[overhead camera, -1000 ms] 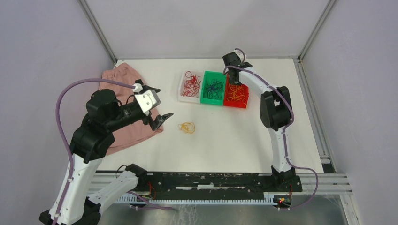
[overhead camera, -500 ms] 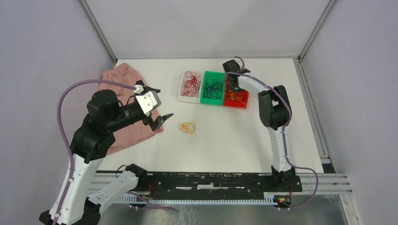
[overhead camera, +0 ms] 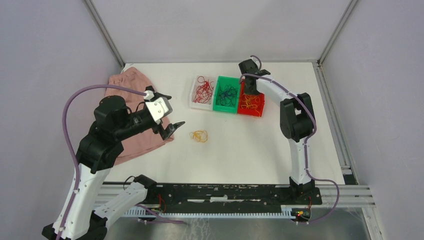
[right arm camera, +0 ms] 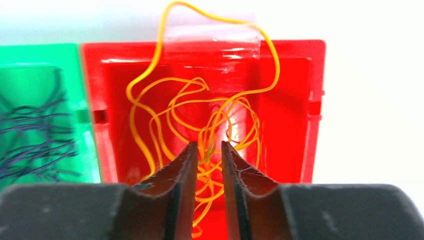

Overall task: Untangle the cables
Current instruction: Place the cable in the bin.

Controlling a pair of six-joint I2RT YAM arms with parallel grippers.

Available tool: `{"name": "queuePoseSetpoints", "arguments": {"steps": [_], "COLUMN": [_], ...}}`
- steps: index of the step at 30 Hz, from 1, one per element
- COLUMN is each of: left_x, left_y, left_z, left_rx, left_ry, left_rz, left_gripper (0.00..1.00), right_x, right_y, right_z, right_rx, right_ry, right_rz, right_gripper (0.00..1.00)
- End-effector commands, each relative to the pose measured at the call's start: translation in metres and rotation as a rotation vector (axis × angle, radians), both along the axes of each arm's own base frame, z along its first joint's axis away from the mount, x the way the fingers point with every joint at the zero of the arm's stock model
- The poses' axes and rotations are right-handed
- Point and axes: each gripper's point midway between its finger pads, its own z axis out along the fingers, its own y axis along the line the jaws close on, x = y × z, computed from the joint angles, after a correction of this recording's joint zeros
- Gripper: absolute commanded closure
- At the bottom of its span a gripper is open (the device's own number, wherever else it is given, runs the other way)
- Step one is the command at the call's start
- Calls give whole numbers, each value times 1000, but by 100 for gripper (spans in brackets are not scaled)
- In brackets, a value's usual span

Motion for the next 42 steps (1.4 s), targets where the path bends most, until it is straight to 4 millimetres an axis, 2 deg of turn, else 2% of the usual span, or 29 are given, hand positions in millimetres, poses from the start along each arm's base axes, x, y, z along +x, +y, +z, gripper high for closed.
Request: {"name": "queuePoseSetpoints", "arguments": {"steps": [1,4,7,11,16,19,25,31,42], "left_x": [0,-1,-1,0,1,0,0,1,0], "left_y": [-1,-1,-1,-1,-3,-3,-1,-2,-1], "left_z": [13,13,13,13,9,9,7,7,9], "left_rx": [-10,-11,-12,-10,-6,-7,5,3,3], "left_ry": [-61,-62,-63,-63,-53,-51,-57,-59,-67], "left_rz": [-17,-19,-20,-18,-24,-26,-21,-25,-21], "left_gripper": [1,1,1,1,1,1,1,1,1], "right_x": [12,15,23,39,58,65,55,51,43], "right_y": [1,-1,-12,-21,-4,-8,-20,-30,-41], "right_z": [101,117,117,98,83,74,60,50,58], "right_rx": [63,80,81,115,199,173,120,77,24], "right_ry": [-162,-185,-175,-132,-152,-159,-138,-118,-122], "right_rz": [33,53,38,13,32,8,6,6,-1], "right_gripper": [65,59,54,52,50,50,49,57,63]}}
